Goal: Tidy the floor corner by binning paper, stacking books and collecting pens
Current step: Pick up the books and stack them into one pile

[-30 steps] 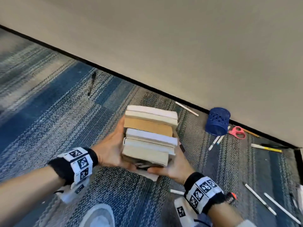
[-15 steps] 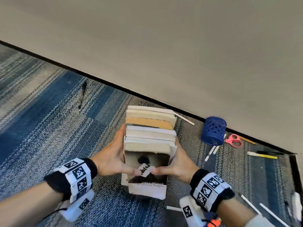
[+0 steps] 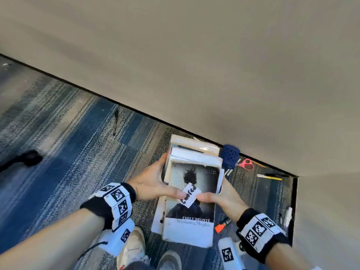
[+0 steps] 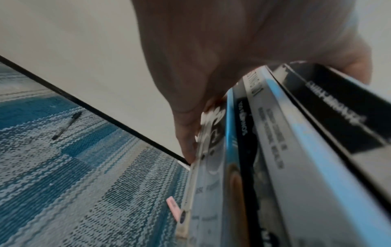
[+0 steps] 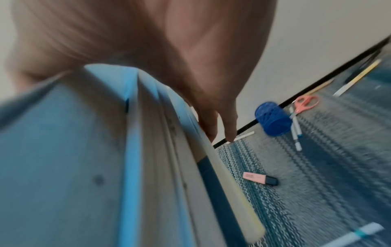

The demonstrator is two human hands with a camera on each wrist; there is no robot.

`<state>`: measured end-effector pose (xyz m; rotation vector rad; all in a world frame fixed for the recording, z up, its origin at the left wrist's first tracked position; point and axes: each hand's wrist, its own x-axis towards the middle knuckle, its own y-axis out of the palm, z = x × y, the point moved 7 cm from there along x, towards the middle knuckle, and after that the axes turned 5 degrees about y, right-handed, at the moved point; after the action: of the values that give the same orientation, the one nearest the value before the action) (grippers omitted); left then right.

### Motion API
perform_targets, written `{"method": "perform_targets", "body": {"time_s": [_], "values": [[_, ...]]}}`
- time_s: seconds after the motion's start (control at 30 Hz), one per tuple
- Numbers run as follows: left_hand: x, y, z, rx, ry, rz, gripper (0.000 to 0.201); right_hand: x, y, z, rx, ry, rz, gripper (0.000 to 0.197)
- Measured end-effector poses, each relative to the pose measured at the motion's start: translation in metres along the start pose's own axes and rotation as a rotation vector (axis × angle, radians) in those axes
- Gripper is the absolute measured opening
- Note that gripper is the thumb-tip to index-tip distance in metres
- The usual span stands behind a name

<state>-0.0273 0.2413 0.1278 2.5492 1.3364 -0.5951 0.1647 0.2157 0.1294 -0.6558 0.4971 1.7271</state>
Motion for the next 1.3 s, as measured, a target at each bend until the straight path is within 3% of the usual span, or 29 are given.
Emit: {"method": "perform_targets", "body": {"time_s": [0.07, 0.2, 0.33, 0.6, 0.77, 0.83, 0.97, 1.03, 1.13, 1.3], "values": [[-0.017, 0.017, -0.030, 0.017, -0.017, 0.021, 0.103, -0.040, -0.002, 0.017, 0.056, 0.015, -0.019, 0.085], [-0.052, 0.052, -0.090, 0.189, -0.040, 0.032, 0.120, -0.119, -0.014, 0.032, 0.209, 0.072, -0.119, 0.077], [-0.090, 0.082, -0.140, 0.286, -0.062, 0.052, 0.114, -0.201, -0.017, 0.050, 0.356, 0.135, -0.215, 0.076], [-0.190, 0.138, -0.265, 0.329, 0.046, 0.356, 0.104, -0.380, 0.022, 0.111, 0.703, 0.087, -0.409, 0.053], [-0.247, 0.171, -0.325, 0.514, 0.048, 0.479, 0.096, -0.489, 0.055, 0.139, 0.825, 0.059, -0.603, 0.060], [-0.266, 0.196, -0.346, 0.604, 0.096, 0.560, 0.099, -0.533, 0.062, 0.137, 0.886, 0.036, -0.715, 0.067], [-0.312, 0.265, -0.381, 0.699, 0.143, 0.744, 0.122, -0.617, 0.075, 0.120, 1.063, -0.100, -0.895, 0.061], [-0.333, 0.310, -0.391, 0.700, 0.152, 0.834, 0.114, -0.654, 0.076, 0.103, 1.149, -0.155, -0.964, 0.059], [-0.366, 0.378, -0.400, 0.704, 0.200, 0.946, 0.079, -0.707, 0.073, 0.070, 1.247, -0.185, -1.068, 0.063], [-0.402, 0.492, -0.382, 0.625, 0.235, 1.048, 0.094, -0.792, 0.050, 0.003, 1.307, -0.240, -1.188, 0.058]]}}
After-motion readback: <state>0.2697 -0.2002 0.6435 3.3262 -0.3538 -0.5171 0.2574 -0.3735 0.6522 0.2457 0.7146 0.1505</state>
